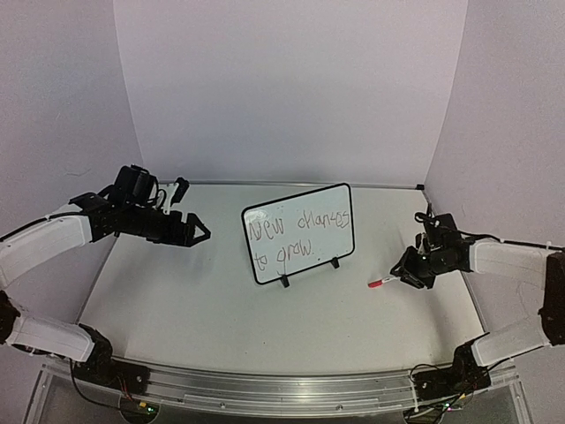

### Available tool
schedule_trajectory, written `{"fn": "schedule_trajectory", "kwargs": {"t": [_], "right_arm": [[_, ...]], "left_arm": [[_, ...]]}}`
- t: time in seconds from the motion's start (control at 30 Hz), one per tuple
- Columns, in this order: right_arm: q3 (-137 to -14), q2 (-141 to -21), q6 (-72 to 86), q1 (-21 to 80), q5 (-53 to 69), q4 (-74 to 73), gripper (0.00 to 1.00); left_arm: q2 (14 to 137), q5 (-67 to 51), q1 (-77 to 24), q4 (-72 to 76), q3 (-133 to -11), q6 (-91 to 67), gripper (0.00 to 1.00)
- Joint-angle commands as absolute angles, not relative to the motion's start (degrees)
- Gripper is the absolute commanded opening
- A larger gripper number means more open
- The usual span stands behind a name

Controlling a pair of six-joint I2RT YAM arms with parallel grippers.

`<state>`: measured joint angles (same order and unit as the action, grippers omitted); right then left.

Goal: Write a sentence on the whiteboard
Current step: Put down the whiteboard marker at the center of the board, then reset both arms

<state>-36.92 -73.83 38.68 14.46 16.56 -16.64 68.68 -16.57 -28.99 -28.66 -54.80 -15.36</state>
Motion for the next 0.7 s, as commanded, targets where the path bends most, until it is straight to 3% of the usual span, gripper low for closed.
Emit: {"fn": "schedule_trajectory", "kwargs": {"t": [0.0,0.37,0.67], "right_arm": [[-41.53,-80.16,33.82,12.96,13.07,-14.67,0.52],[-47.47,-82.9,28.5,11.87,-2.97,-17.28,0.98],[-50.7,-76.2,23.96,11.67,-13.9,-24.27,0.98]], "left_arm": [[69.73,-18.6,-25.94,-31.18,-58.77,-13.2,0.92],[70.8,-19.43,-17.13,-29.15,-58.16,-13.63,0.93],[72.31,-7.25,-12.28,-31.07,-62.18,-16.34,0.96]]}}
